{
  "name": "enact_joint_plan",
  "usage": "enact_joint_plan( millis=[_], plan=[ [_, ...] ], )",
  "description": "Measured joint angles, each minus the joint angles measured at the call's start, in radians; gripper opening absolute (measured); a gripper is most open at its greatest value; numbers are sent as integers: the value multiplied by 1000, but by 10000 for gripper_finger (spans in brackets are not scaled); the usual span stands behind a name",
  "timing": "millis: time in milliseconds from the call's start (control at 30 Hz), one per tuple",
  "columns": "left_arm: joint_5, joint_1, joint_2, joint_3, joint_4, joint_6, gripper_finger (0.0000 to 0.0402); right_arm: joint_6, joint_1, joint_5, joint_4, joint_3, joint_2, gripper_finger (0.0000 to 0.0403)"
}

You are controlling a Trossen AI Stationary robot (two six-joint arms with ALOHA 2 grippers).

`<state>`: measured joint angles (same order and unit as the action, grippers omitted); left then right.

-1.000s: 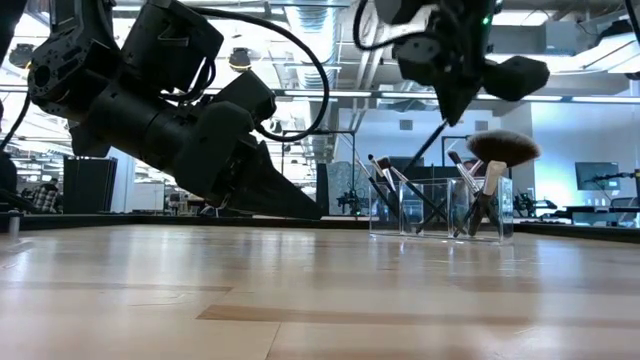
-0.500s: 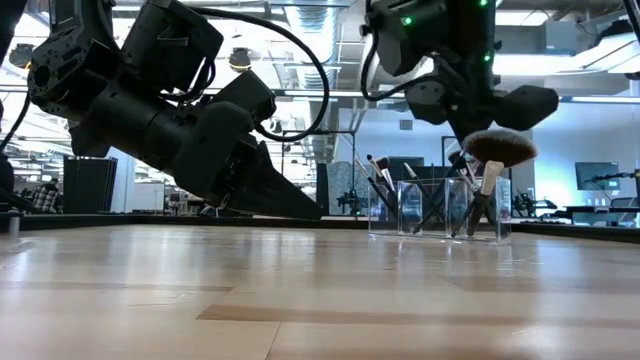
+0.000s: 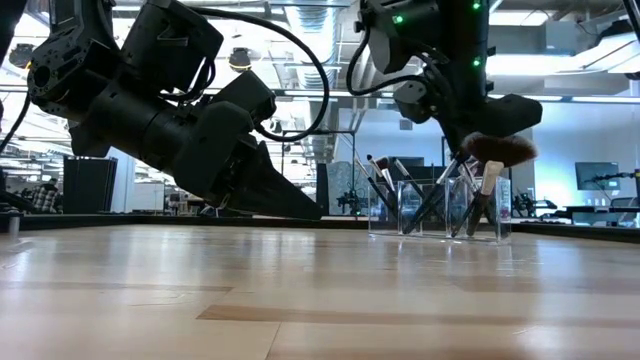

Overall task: Put items in baskets/containers
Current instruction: Put the eyeshadow brush into the transparent organizer, then return to Home Position

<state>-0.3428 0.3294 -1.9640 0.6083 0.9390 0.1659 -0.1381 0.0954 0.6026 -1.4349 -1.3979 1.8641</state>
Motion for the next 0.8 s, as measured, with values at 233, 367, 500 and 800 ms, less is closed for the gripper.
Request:
enact_joint_plan(
  millis=[233,367,500,800],
  plan=[
    [0,0,0,0,0,-1,86,189,50,-1,-90,-46,0,66],
    [0,1,3,0,1,-1,85,239,111,3,-115,-107,-37,57],
    [-4,13,105,-3,-34,-4,60,229,180,6,-12,-125,-170,49],
    [-279,88,742,-1,-581,-107,3,382,322,56,434,154,-659,17]
  ],
)
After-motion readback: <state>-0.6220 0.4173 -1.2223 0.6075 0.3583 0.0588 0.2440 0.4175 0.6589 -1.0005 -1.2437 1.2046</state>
